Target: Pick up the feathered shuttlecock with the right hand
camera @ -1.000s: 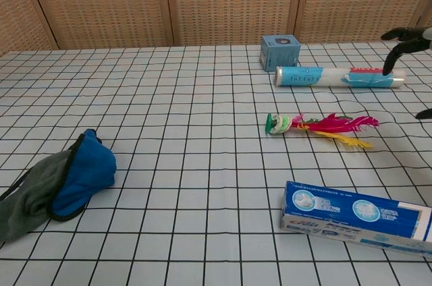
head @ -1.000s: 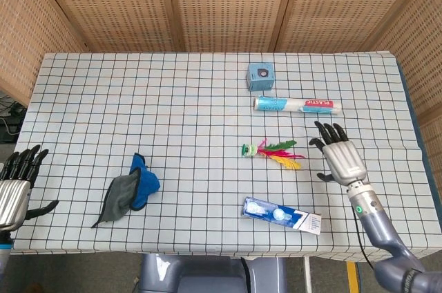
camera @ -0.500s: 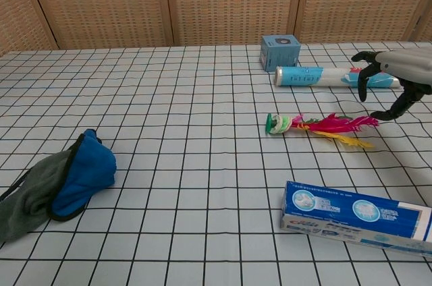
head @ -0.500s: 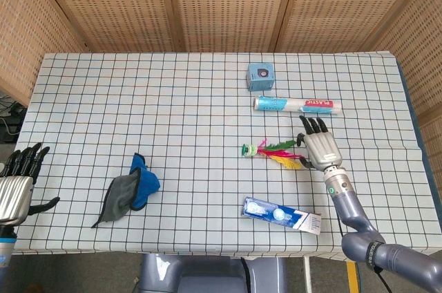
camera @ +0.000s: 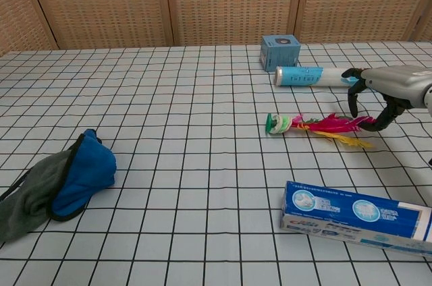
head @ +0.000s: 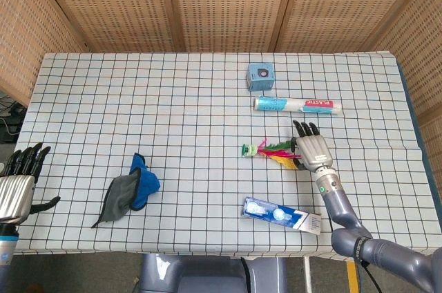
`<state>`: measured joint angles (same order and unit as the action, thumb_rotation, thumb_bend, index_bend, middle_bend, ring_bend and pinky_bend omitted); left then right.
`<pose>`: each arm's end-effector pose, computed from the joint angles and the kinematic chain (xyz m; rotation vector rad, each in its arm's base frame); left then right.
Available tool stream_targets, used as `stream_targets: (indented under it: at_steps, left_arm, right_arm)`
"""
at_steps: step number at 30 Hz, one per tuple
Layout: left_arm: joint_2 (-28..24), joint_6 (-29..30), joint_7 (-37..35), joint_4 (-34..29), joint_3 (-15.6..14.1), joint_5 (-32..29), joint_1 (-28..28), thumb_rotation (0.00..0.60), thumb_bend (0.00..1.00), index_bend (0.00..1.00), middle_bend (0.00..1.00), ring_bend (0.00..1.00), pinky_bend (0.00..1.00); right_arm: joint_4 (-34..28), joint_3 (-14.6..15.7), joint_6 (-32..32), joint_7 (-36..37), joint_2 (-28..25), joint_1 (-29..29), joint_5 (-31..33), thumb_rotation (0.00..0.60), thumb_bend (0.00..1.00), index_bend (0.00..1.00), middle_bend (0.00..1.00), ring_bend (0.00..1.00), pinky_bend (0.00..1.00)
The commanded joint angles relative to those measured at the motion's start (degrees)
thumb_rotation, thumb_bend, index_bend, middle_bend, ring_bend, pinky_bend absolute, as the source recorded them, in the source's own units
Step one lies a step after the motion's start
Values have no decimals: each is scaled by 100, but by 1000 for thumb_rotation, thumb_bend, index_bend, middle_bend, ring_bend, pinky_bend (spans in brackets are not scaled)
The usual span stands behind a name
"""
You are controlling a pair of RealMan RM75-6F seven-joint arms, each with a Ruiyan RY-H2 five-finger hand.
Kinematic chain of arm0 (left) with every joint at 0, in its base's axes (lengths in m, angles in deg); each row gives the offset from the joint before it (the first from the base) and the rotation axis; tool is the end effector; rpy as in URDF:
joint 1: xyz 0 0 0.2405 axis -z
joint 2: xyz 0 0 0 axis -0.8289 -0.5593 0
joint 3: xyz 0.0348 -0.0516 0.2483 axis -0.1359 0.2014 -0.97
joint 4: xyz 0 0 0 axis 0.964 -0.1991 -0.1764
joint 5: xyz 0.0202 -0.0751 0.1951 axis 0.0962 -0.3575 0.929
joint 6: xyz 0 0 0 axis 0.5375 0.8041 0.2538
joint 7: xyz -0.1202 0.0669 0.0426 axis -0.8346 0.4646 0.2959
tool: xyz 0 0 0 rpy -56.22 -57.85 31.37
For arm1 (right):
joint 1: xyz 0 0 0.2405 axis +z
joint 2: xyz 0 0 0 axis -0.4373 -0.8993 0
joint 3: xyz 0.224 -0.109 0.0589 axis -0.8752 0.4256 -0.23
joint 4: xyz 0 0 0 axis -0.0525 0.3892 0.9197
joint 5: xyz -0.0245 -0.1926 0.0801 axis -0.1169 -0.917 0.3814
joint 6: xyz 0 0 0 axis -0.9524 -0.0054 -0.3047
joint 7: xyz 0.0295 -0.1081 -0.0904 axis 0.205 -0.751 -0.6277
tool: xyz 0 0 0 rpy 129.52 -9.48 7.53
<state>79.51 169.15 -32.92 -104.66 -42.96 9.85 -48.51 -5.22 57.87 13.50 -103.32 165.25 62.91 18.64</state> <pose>-0.3032 0.1961 0.1424 -1.4291 -0.8783 -0.7909 -0.2319 -0.3671 0.0094 1.6883 -0.9424 0.6703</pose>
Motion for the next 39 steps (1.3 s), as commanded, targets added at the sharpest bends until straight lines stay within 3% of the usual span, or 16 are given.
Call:
stream_targets:
  at_steps: [1, 10, 19, 28, 39]
  left_arm:
    - [-2, 8, -15, 3, 21, -27, 4, 600, 0, 0, 0, 0, 0]
    - [-6, 6, -5, 0, -2, -25, 17, 600, 0, 0, 0, 0, 0]
    - [-20, 32, -35, -19, -18, 1, 14, 600, 0, 0, 0, 0, 0]
    - [-36, 69, -68, -44, -67, 68, -6, 600, 0, 0, 0, 0, 0]
    - [-96, 107, -167, -70, -77, 93, -24, 600, 0, 0, 0, 0, 0]
  right_arm:
    - [104, 19, 39, -26, 69, 47, 66, 600, 547, 562, 1, 0, 0]
    - [143, 89, 40, -2, 97, 113, 102, 600, 637, 661, 30, 0, 0]
    - [-220, 105, -352, 110, -197, 84, -353, 600, 658, 744, 86, 0, 0]
    - [-1123, 256, -1416, -571, -1029, 140, -1892, 600, 660, 749, 109, 0, 0]
    - [-1119, 544, -1807, -1185, -1041, 114, -2695, 600, 658, 750, 128, 0, 0]
